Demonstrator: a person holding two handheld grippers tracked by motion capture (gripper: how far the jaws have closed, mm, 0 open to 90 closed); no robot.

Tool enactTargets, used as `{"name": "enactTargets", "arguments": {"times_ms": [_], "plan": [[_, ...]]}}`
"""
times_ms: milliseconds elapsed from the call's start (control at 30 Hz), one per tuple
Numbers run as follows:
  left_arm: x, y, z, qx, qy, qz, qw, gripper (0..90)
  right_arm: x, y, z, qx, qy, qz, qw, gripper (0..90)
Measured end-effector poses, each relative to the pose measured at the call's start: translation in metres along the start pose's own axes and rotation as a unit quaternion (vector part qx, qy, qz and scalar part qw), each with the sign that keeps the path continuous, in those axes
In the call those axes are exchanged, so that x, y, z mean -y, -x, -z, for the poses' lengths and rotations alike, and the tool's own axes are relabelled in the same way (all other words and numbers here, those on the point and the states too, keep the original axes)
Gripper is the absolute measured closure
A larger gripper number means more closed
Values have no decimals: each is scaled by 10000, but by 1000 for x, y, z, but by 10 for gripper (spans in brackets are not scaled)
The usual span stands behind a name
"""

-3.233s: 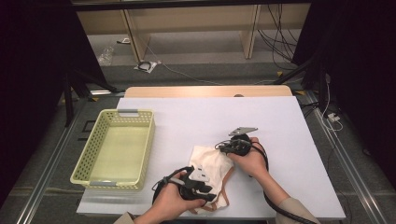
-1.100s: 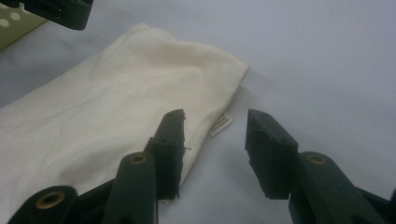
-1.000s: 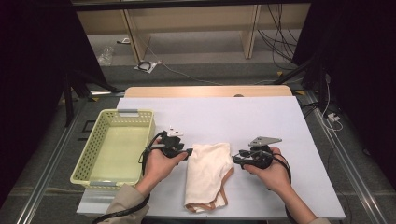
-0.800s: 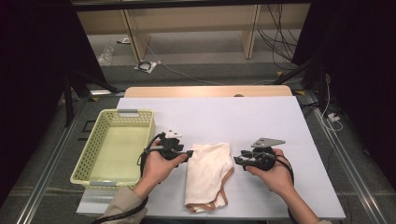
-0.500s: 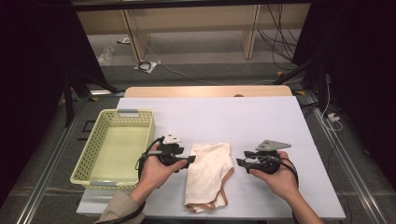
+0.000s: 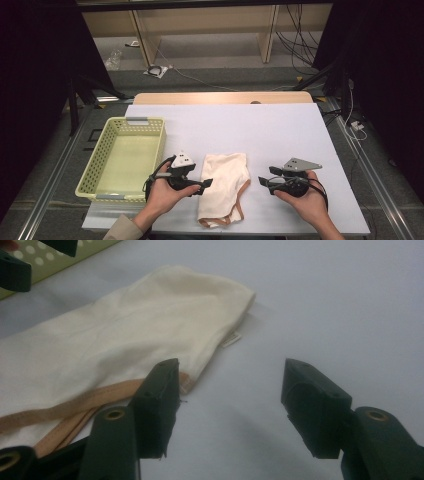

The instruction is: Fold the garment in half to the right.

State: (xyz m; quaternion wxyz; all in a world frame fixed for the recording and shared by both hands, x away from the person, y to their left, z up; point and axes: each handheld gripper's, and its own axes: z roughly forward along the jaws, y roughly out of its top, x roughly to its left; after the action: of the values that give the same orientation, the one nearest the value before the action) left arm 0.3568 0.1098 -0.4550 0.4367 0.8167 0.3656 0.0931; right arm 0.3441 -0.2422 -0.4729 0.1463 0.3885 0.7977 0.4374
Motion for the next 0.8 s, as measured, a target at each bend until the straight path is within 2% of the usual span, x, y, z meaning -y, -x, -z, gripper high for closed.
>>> {"name": "enactTargets", "arguments": {"times_ms": [33,133,367,567,800], "plan": [[0,2,0,89,33,-56,9999,123,2,-1,2,71,36,55,10000,364],[-1,4,1,125,90,-118,9998,85,4,-2,5,107,66,-8,9999,326],[-2,6,2,94,149,-197,9996,1,8,-3,10,172,260,-193,9993,249],[-5,7,5,8,189,-311,9993,0,11,-4,15,235,317,-225,9990,228],[-5,8,5,-11,196,-334,9992,0,14,-3,18,293,329,-228,9988,229]]}}
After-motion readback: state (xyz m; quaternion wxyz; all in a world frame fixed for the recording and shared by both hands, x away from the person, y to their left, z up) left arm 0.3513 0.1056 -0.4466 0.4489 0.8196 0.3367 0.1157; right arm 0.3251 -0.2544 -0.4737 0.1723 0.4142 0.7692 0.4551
